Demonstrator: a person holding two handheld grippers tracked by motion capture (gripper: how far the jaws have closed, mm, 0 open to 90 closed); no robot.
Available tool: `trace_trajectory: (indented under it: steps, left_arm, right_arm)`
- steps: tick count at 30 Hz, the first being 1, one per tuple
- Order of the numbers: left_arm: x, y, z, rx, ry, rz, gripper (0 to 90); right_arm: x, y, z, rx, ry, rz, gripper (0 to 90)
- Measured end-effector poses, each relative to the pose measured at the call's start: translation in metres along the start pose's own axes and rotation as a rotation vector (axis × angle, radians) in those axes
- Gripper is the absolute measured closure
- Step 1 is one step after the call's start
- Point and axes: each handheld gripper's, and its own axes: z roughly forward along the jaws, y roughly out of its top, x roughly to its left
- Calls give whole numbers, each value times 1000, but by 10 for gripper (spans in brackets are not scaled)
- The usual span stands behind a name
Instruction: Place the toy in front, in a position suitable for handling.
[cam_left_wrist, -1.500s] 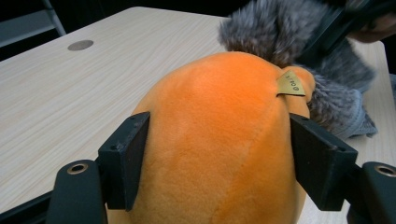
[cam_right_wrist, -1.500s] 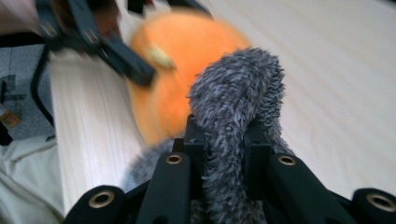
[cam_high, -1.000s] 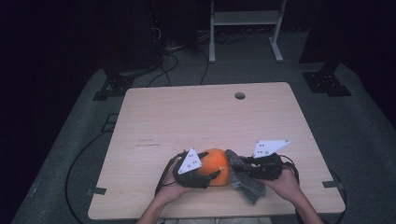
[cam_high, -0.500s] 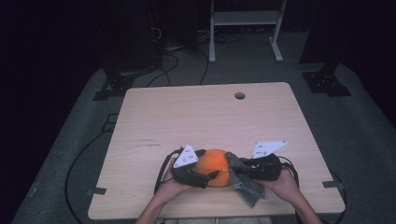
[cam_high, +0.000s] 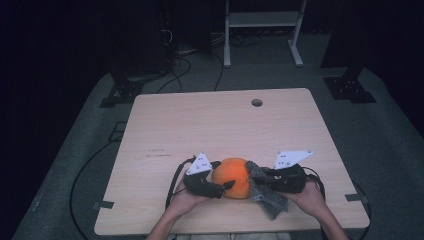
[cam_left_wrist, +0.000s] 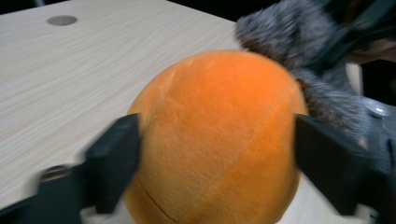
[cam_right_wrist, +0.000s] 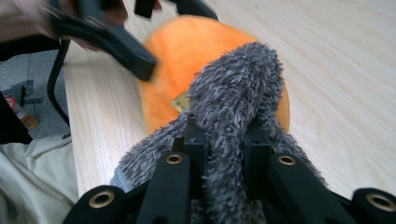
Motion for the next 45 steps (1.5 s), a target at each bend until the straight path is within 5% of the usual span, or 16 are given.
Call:
trace_trajectory:
  steps: [4,6,11,12,16,18,20,22,24,29,30,32,37,39,42,45]
  left_arm:
    - [-14,5,3,0,-3,107,305]
    - [-16,5,2,7,-14,124,284]
    - [1,3,7,27,-28,-69,112]
    - [0,2,8,30,-25,-64,135]
    - [-14,7,5,17,-11,84,282]
    - [-17,9,3,23,-22,113,284]
    - [-13,10,2,24,-30,70,219]
    - [-4,9,2,17,-62,-36,157]
    - [-2,6,3,10,-74,-77,189]
    - [-29,12,5,17,-29,190,355]
    - [-32,13,5,18,-27,209,354]
    - [-31,13,5,19,-36,191,321]
    - [-11,12,10,20,-87,-73,163]
    - [-16,12,12,11,-84,-49,242]
    - [-26,12,12,45,-20,89,367]
    - [-22,9,9,52,-28,80,403]
  right_arm:
    - [12,14,-5,-78,43,-41,760]
    - [16,17,-1,-40,15,-76,760]
    - [6,6,-1,-18,13,-33,761]
    - [6,7,-3,-16,12,-31,759]
    - [12,17,-9,-73,32,-45,758]
    - [11,18,-10,-73,26,-55,758]
    - [8,14,-9,-54,23,-42,759]
    - [7,9,-7,-14,0,-46,760]
    - [5,7,-9,-1,-2,-40,760]
    - [22,25,-14,-48,28,-106,759]
    - [26,30,-14,-48,25,-122,760]
    - [26,31,-13,-24,3,-134,760]
    - [12,20,-18,11,-29,-81,764]
    - [15,23,-19,4,-12,-82,763]
    - [28,28,-10,10,19,-134,763]
    - [27,28,-12,15,22,-141,764]
